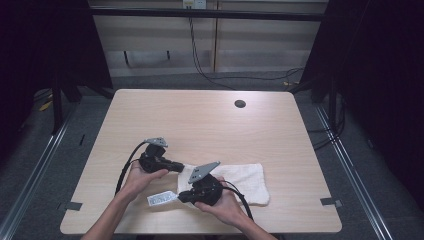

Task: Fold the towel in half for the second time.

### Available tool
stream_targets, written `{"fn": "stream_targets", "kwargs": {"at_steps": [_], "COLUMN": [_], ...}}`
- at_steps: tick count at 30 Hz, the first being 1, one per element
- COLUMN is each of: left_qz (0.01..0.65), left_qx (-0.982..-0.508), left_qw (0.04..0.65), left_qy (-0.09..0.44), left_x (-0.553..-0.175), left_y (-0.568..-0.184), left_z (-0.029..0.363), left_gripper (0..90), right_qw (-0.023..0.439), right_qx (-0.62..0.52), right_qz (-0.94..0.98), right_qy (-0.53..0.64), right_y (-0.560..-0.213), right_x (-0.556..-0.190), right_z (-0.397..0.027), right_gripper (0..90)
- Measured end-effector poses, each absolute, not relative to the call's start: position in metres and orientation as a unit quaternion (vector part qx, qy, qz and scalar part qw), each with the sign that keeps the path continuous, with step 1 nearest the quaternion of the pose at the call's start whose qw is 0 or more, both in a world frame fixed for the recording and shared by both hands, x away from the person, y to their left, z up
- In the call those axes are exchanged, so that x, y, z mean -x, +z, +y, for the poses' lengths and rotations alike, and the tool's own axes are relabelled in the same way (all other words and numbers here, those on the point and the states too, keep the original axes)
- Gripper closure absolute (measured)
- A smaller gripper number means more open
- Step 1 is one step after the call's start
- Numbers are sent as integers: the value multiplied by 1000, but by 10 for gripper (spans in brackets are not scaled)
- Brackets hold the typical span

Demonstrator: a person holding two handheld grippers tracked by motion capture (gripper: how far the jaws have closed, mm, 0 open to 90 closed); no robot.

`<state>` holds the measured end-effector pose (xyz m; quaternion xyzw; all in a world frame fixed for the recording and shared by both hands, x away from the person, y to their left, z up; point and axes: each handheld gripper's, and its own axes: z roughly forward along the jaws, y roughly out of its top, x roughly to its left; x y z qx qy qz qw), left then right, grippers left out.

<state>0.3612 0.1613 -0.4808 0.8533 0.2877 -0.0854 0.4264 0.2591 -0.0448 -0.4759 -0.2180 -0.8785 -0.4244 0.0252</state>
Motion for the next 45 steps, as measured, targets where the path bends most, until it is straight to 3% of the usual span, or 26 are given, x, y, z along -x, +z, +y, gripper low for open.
{"fn": "stream_targets", "kwargs": {"at_steps": [26, 45], "left_qz": [302, 317], "left_qx": [-834, -832], "left_qw": [457, 452], "left_qy": [-66, -47], "left_x": [-356, -362], "left_y": [-437, -408], "left_z": [183, 219], "left_gripper": [868, 868], "right_qw": [12, 16], "right_qx": [215, 205], "right_qz": [-845, -811], "right_qy": [-490, -548], "right_y": [-425, -407], "right_x": [-261, -270], "right_z": [-49, -17], "right_gripper": [853, 853]}}
